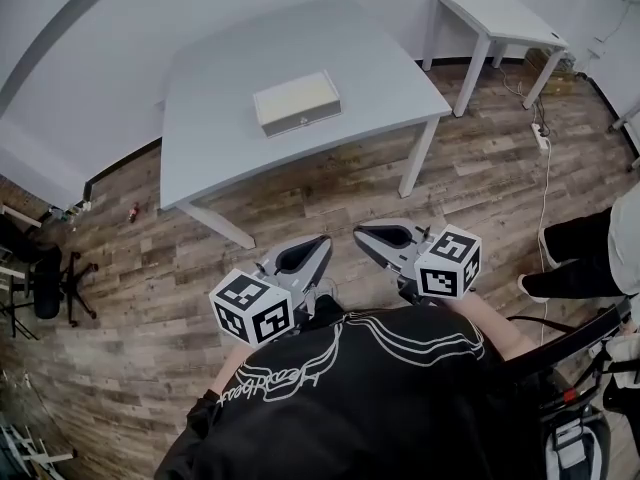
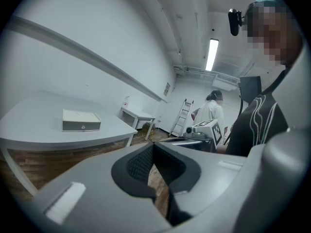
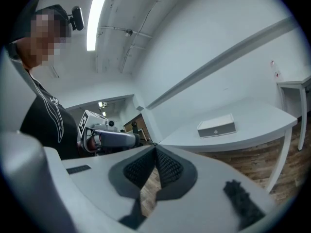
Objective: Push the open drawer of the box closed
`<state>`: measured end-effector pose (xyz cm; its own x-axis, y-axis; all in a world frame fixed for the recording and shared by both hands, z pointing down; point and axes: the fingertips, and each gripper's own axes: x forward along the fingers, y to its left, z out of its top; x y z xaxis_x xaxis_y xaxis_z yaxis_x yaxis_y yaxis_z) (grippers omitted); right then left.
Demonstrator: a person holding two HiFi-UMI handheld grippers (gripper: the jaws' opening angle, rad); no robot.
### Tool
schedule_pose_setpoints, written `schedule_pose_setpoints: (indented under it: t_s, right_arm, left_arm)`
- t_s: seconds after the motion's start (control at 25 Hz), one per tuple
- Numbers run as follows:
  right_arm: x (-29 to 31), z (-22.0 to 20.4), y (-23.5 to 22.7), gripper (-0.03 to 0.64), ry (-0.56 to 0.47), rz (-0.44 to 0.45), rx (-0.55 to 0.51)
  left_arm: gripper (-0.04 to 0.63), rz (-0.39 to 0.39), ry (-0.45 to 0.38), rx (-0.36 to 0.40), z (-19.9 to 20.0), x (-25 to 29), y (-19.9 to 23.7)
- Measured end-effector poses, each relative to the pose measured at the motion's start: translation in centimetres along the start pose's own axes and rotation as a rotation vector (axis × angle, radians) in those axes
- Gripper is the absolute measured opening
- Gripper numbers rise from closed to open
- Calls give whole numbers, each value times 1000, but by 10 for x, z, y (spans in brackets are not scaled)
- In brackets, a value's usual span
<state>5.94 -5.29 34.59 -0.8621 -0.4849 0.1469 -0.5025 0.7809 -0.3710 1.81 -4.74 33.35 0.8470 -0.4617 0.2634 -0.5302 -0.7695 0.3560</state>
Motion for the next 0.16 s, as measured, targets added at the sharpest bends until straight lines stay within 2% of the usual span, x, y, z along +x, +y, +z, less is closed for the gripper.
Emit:
schedule_pose_setpoints:
  t_s: [0.16]
  right_arm:
    - [-3, 0, 1, 9, -5, -10, 8]
  left_arm:
    - [8, -7, 4, 6, 1, 0, -4]
